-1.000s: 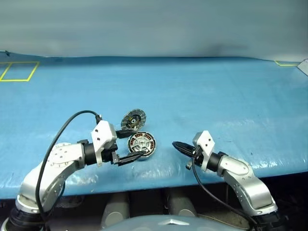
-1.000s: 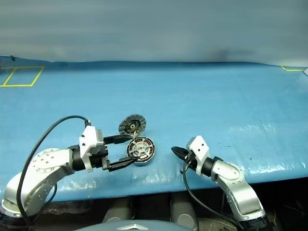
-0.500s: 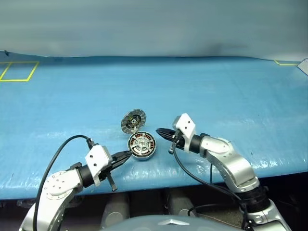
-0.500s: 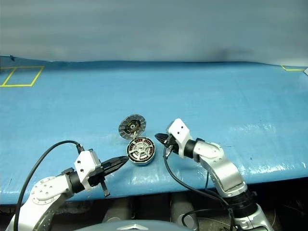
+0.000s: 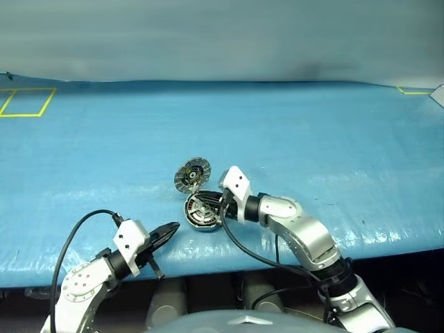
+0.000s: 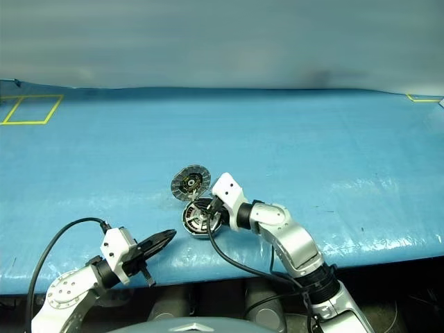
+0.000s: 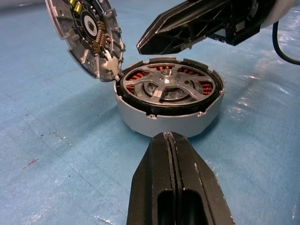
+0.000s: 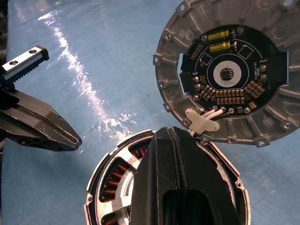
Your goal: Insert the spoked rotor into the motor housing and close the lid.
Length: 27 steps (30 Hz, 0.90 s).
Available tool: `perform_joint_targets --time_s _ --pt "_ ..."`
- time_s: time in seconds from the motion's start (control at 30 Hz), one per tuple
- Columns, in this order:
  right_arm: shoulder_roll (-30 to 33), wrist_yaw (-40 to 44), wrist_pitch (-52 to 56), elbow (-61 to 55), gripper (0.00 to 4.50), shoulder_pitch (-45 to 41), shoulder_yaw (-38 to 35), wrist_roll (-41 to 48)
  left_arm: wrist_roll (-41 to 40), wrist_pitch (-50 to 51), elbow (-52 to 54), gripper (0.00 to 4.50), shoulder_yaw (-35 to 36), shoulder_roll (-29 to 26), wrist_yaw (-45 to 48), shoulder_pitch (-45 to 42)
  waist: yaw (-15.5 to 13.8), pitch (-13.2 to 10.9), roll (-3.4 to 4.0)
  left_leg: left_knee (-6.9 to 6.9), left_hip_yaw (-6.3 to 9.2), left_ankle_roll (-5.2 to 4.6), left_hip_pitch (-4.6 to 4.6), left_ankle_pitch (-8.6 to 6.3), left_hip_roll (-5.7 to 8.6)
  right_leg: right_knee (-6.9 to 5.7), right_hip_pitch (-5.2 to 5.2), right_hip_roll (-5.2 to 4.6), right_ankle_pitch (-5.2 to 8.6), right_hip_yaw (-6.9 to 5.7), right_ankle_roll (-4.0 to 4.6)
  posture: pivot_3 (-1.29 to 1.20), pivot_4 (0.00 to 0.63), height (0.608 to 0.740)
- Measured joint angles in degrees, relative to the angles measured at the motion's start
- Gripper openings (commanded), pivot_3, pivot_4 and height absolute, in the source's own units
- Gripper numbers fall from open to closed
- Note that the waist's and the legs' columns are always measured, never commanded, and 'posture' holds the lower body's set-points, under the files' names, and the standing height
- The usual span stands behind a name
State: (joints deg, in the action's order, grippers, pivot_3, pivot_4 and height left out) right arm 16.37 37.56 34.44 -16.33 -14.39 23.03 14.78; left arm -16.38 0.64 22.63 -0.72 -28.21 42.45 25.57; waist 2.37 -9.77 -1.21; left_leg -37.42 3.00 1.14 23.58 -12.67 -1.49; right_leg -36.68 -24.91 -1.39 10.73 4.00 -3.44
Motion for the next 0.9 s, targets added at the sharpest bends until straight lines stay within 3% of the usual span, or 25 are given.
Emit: perform_joint_targets --time_s 0.9 --pt "-0.95 -0.02 1.29 1.57 0.0 -0.69 1.55 -1.33 -0.66 2.77 -0.69 0.02 -0.65 0.01 1.01 -4.03 1.29 0.06 0.0 0.15 -0.05 0.0 0.01 0.0 -0.03 -0.03 -0.11 0.02 0.02 0.0 0.04 0.0 0.15 0.74"
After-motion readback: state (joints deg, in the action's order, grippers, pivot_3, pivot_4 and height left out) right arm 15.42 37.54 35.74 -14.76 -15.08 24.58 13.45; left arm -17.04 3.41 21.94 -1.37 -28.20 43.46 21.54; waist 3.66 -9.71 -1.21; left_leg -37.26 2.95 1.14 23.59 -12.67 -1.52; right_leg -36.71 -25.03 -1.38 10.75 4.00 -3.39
